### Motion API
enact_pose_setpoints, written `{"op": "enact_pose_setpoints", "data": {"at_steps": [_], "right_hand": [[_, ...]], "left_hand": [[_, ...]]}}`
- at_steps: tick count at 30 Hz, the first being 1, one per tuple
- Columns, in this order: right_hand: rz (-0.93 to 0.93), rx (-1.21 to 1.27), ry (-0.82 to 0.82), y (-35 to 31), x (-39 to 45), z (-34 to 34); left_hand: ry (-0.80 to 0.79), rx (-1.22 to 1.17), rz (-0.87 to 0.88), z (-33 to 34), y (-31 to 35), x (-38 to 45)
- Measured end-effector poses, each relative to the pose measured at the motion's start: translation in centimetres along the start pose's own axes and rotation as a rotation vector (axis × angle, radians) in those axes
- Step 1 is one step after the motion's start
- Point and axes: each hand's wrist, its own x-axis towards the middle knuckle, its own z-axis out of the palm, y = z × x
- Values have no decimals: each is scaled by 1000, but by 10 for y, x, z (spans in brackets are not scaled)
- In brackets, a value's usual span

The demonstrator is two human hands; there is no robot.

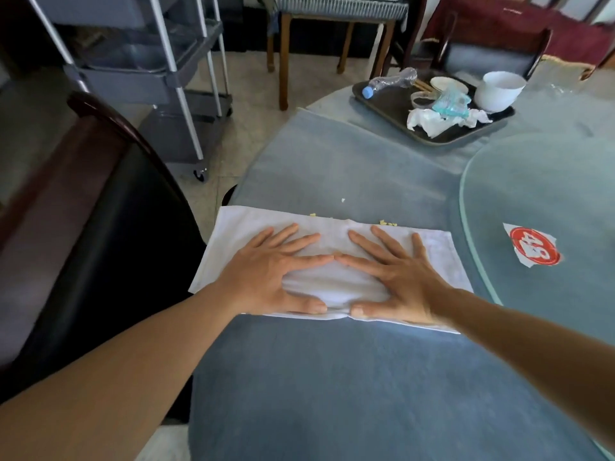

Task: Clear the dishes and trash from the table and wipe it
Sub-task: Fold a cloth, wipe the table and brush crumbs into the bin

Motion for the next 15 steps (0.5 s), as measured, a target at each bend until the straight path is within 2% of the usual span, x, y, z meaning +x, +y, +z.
{"op": "enact_pose_setpoints", "data": {"at_steps": [15], "right_hand": [[150, 23, -11, 22, 65, -18]], "left_hand": [[-5, -3, 150, -27, -67, 83]]}}
